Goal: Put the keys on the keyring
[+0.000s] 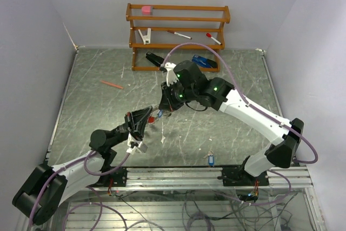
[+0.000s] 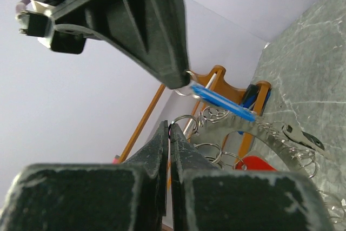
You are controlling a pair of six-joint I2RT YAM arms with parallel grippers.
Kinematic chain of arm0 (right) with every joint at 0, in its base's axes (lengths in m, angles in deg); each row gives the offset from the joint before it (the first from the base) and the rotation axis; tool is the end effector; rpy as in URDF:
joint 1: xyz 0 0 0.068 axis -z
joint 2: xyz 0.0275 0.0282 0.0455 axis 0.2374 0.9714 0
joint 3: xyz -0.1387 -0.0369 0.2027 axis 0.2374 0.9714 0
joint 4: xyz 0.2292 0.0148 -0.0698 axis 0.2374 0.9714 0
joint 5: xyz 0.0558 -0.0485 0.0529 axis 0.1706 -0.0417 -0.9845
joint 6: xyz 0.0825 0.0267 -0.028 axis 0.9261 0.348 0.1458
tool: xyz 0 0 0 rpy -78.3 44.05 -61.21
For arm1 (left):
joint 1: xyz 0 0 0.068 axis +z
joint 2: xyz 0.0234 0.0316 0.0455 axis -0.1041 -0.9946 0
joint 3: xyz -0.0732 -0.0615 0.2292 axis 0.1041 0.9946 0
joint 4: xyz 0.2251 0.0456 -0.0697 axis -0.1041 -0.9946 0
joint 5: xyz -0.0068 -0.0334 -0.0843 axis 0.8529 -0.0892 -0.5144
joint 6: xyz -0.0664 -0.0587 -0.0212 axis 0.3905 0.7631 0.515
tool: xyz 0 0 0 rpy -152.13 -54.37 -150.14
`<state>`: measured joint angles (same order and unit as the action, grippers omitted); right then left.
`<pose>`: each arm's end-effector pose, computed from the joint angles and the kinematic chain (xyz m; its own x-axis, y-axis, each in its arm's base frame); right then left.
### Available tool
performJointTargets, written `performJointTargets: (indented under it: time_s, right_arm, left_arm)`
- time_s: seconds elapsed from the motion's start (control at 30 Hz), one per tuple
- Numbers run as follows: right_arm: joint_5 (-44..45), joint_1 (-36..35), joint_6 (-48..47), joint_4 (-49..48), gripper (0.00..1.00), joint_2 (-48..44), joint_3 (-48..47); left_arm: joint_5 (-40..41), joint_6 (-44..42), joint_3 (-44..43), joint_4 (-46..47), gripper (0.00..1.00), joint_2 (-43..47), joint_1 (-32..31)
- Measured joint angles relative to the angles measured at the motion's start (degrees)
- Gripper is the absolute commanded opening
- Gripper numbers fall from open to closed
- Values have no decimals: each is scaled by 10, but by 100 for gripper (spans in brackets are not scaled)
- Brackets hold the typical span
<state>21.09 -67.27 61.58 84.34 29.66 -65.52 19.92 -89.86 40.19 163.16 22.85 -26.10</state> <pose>0.1933 0.2921 0.3285 -0.6735 -0.2990 -0.6760 -0.6858 0.5940 0.4205 0.1349 -0.1374 0.2270 0.9139 0.2389 -0.3281 0.2004 0.4373 0.8767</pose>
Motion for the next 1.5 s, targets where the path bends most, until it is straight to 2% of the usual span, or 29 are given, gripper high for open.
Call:
performJointTargets:
  time_s: [0.23,0.7,1.17,1.5]
  right_arm:
    - [12,2,11,3,0,-1,45]
    - [23,10,14,-7,0,-21,44]
    - [9,26,14,-28,0,-28,38]
    - [-34,38,14,-47,0,-24,2]
  left_arm:
    - [37,21,-8,-5,7,20,0]
    - [130,127,-50,-49,7,85,-9]
    - [132,172,-54,-81,7,89,-18]
    - [95,130,-47,-67,7,87,-25]
